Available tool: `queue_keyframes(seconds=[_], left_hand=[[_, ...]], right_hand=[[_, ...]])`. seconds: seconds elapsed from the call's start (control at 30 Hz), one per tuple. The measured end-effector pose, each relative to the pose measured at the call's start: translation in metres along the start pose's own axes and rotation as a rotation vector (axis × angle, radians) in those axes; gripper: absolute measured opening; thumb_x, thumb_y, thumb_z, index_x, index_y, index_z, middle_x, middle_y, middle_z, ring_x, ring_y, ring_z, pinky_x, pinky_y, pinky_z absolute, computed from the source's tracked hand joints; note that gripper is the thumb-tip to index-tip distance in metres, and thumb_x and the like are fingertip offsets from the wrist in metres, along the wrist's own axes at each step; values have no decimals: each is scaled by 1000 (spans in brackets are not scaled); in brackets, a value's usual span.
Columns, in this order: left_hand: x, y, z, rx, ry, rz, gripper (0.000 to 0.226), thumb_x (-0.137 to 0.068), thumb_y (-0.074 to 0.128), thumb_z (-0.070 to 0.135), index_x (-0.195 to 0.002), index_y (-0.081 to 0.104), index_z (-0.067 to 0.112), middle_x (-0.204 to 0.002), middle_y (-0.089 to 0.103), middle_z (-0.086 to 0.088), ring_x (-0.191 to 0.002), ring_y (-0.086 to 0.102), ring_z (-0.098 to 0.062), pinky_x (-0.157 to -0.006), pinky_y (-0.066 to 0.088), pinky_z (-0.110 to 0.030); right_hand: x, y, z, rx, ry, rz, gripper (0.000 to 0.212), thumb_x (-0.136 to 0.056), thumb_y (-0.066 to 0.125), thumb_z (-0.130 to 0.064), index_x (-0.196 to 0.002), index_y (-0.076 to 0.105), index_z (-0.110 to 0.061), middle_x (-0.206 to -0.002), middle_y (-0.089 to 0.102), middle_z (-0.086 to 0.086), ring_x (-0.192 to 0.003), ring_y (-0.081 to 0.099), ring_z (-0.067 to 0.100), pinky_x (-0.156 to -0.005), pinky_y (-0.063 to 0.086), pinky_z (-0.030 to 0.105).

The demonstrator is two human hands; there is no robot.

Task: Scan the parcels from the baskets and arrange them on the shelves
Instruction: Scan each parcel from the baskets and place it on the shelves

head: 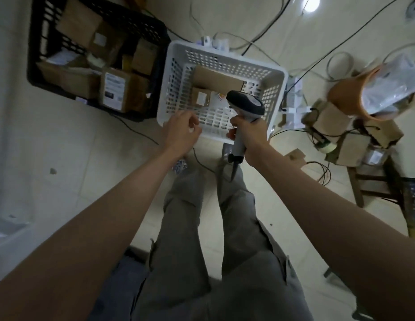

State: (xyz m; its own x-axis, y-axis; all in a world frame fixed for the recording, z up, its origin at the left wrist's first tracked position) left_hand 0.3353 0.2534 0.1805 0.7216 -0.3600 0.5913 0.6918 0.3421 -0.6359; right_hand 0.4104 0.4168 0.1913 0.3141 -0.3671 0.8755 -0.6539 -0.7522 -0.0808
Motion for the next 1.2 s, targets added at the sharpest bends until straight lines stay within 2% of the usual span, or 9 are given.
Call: queue_keyframes(seconds=[0.13,0.3,0.4,0.47,0.57,0.8,0.97,1.1,1.2], left_hand=[[-42,48,-30,-18,-16,-26,7,-90,64,14,-96,62,13,-97,53,4,-94,59,-22,-88,49,-44],[-110,106,-82,-34,-57,-89,22,-91,66,18,-111,61,11,-105,52,1,-102,57,-23,-86,47,-39],[-150,135,-113,-60,-105,-108,32,-91,68,19,-119,57,11,-125,55,-7,-110,56,-26,-92,49,-41],[-174,154,-130,-86,-121,-113,37,-90,69,20,-124,56,12,-138,50,-10,-115,56,-26,-95,49,-42],[-209,178,-150,-130,-109,-100,51,-90,72,19,-136,50,15,-144,43,-9,-121,52,-27,-97,48,-43],[-281,220,-179,-426,53,-41,83,-86,76,14,-154,28,13,-160,23,-11,-141,32,-31,-110,37,-42],[-324,239,-194,-595,117,-7,101,-88,77,22,-160,8,10,-166,10,-13,-154,11,-30,-125,14,-41],[-343,250,-196,-681,138,36,104,-77,84,14,-158,18,14,-159,24,-16,-144,27,-35,-119,25,-43],[-340,250,-196,-615,92,22,99,-74,86,35,-153,28,19,-155,29,-15,-135,36,-37,-112,31,-46]], right_hand=[[-61,1,31,-2,37,15,18,-93,60,3,-107,61,-7,-82,59,11,-55,53,14,-57,58,27],[-147,16,77,-68,109,-9,14,-96,59,1,-106,63,-9,-80,62,7,-62,58,17,-68,61,35],[-193,24,100,-139,165,-45,9,-96,60,1,-99,64,-6,-76,61,7,-63,59,18,-68,62,37],[-219,29,112,-215,197,-96,9,-96,60,0,-91,64,-8,-74,60,7,-63,60,18,-70,62,39],[-255,35,128,-300,252,-127,4,-97,62,-4,-94,63,-6,-72,60,7,-64,61,19,-77,62,43],[-312,39,163,-381,315,-197,6,-99,61,-10,-104,61,-6,-78,60,9,-69,62,18,-71,64,37],[-331,36,185,-442,366,-214,8,-98,63,-11,-103,62,-6,-81,63,11,-67,66,18,-65,62,33],[-337,32,192,-501,410,-240,8,-97,64,-12,-97,59,-6,-86,63,13,-72,66,19,-63,61,32],[-334,31,191,-493,421,-215,9,-98,64,-13,-100,59,-6,-86,63,13,-73,64,19,-62,61,31]])
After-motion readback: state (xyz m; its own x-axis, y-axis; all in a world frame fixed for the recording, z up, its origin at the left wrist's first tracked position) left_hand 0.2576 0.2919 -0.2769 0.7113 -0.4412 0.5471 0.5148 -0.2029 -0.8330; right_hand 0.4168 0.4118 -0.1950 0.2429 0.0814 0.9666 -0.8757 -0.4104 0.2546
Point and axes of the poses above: each hand's wrist, its own x-axis away from the middle knuckle, its own y-axis out of the palm, z = x × y, the point moved 1 cm from there along -x, towards the middle knuckle
